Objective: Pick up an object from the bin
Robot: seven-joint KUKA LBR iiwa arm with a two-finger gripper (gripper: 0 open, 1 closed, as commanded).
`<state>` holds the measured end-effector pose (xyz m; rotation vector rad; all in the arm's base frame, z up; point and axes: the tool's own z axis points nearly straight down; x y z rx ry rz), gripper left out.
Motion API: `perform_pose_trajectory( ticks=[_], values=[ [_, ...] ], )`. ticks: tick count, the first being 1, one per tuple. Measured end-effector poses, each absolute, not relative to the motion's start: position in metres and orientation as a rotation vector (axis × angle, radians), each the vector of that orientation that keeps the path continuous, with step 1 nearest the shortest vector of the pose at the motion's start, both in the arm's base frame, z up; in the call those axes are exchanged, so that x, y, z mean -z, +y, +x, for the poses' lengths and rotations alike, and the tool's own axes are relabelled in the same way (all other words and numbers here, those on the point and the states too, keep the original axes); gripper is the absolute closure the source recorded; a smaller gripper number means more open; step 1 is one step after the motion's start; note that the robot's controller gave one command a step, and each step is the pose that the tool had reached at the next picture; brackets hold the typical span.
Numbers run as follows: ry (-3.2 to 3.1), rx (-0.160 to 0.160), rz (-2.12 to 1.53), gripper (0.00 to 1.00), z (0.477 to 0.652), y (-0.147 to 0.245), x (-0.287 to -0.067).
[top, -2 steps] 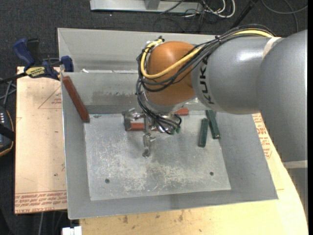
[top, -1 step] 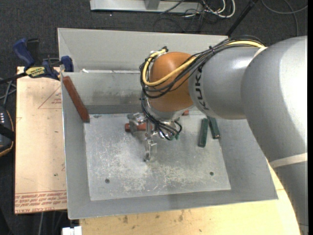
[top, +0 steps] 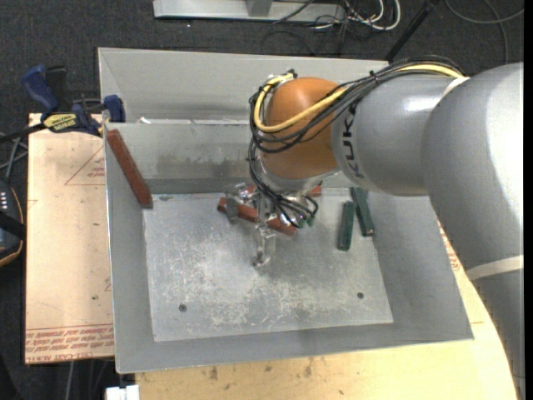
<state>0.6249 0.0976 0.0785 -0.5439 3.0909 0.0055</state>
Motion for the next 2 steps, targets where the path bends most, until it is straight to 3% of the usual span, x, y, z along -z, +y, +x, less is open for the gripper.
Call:
perform_pose_trajectory(
  ticks=[1,2],
  values=[
    [3.104,-0.001,-0.446,0.0,0.6497,0.0951,-0.0869],
    [3.103,-0.004,-0.438,0.0,0.652,0.0944,-0.086]
  ],
)
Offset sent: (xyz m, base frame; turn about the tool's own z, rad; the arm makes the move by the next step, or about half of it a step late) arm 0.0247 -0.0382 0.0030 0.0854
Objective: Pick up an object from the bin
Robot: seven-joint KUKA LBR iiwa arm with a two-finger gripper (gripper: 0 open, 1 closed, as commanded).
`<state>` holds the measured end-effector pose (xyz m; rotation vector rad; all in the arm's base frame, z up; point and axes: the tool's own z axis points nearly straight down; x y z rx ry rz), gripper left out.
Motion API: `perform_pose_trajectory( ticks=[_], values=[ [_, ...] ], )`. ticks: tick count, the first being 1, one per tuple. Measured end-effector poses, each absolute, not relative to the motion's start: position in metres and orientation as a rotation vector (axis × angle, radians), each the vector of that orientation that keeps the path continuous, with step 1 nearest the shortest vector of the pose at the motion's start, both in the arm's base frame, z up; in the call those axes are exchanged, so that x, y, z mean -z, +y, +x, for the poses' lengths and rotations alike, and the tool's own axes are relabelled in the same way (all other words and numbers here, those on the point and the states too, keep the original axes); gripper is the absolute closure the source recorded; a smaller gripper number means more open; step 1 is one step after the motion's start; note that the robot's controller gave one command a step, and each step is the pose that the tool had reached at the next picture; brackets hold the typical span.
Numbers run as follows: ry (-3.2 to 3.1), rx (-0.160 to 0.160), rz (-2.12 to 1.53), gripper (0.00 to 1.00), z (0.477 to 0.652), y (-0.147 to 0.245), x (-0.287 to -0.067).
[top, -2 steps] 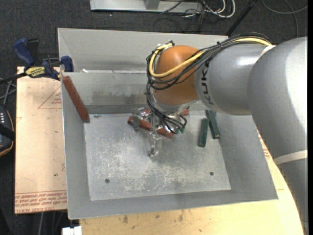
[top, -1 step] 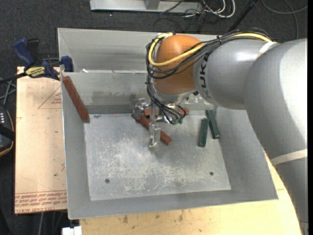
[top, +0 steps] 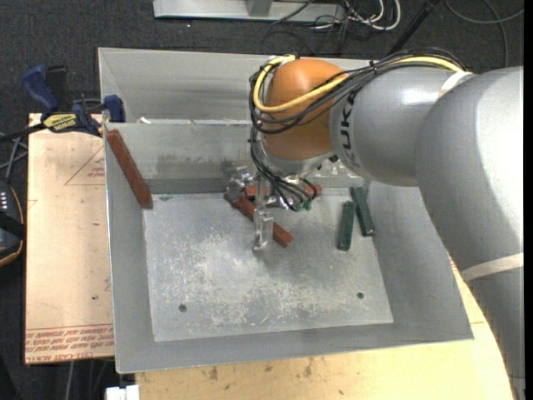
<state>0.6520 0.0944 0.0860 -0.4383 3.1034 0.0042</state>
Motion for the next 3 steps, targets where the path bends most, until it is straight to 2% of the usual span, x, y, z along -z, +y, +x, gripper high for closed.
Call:
perform_pose_trajectory(
  ticks=[1,2,3],
  values=[
    [3.128,-0.002,-0.314,0.0,0.647,0.096,-0.146],
    [3.089,-0.001,-0.464,0.0,0.654,0.084,-0.134],
    [3.131,-0.005,-0.079,1.0,0.626,0.068,-0.073]
  ],
)
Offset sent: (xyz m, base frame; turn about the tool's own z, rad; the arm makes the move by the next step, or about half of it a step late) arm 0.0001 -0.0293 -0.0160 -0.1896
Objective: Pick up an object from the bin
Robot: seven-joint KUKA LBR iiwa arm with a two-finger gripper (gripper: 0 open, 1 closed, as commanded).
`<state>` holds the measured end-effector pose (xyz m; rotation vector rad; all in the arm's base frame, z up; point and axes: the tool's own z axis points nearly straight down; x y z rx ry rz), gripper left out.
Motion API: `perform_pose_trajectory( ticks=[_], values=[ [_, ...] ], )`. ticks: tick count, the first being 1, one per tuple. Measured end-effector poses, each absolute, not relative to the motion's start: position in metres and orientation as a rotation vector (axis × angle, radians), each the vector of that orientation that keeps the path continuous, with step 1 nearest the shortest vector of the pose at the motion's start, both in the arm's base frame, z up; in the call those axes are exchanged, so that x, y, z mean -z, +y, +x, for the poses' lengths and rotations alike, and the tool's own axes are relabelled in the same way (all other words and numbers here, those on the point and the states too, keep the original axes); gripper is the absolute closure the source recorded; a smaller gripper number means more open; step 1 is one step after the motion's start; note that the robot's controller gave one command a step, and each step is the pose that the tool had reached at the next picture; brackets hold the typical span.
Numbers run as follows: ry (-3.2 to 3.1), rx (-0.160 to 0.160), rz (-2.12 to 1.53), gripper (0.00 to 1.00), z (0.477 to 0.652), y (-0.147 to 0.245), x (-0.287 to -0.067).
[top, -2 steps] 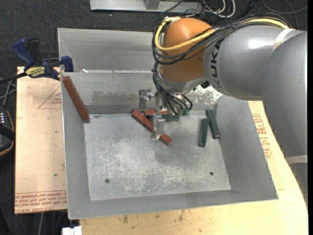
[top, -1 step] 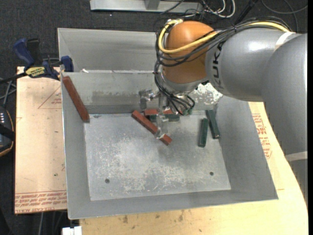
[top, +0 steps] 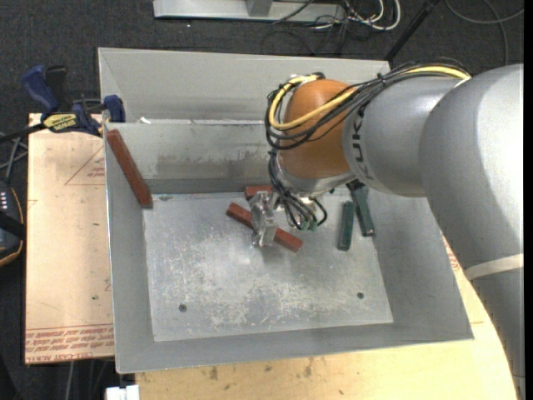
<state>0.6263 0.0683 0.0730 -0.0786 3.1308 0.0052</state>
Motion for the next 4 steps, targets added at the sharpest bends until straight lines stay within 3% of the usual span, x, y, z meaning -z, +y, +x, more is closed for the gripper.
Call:
perform_pose_trajectory(
  ticks=[1,2,3,4],
  values=[
    [3.135,-0.004,-0.078,0.0,0.625,0.068,-0.072],
    [3.135,-0.004,-0.078,0.0,0.625,0.068,-0.072],
    [3.136,-0.003,-0.098,0.0,0.645,0.039,-0.081],
    [3.125,-0.003,0.277,1.0,0.652,0.038,-0.082]
  ],
)
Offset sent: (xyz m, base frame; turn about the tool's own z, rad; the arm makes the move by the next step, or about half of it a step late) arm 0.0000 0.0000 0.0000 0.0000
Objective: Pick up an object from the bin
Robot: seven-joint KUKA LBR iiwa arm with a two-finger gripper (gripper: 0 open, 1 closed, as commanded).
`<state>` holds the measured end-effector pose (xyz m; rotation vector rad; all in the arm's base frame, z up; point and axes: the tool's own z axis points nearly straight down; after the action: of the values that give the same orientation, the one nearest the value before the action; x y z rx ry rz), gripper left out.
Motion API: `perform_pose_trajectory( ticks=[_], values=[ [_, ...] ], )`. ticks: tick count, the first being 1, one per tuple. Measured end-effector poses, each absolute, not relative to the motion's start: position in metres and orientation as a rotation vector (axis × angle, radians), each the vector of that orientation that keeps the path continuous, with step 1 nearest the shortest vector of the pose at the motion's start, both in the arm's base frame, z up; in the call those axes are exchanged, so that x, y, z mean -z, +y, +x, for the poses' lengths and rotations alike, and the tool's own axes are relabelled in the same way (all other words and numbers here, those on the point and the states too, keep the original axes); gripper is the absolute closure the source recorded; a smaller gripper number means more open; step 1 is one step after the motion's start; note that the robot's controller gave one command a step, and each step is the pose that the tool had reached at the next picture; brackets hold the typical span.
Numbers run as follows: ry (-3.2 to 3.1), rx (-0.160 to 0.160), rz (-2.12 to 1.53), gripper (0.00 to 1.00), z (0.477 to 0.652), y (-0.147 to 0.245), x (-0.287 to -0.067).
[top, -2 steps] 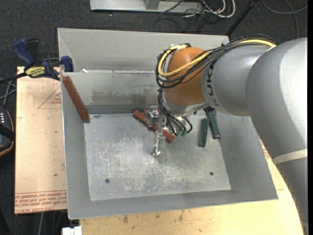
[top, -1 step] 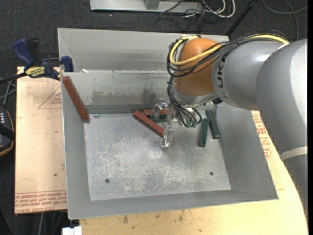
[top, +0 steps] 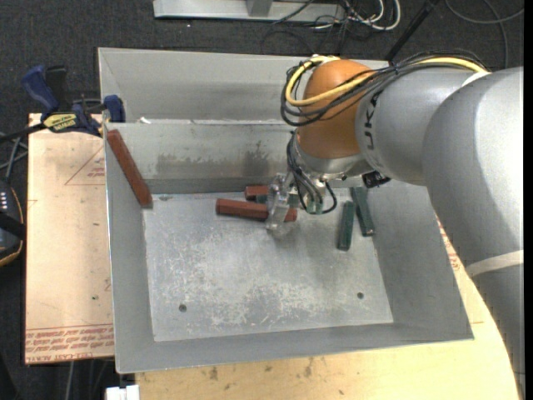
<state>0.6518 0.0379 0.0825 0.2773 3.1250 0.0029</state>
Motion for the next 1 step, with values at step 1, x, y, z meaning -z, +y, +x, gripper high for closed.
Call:
perform_pose_trajectory(
  ticks=[1],
  values=[
    [3.12,-0.003,0.331,1.0,0.6516,0.0426,-0.0823]
  ],
)
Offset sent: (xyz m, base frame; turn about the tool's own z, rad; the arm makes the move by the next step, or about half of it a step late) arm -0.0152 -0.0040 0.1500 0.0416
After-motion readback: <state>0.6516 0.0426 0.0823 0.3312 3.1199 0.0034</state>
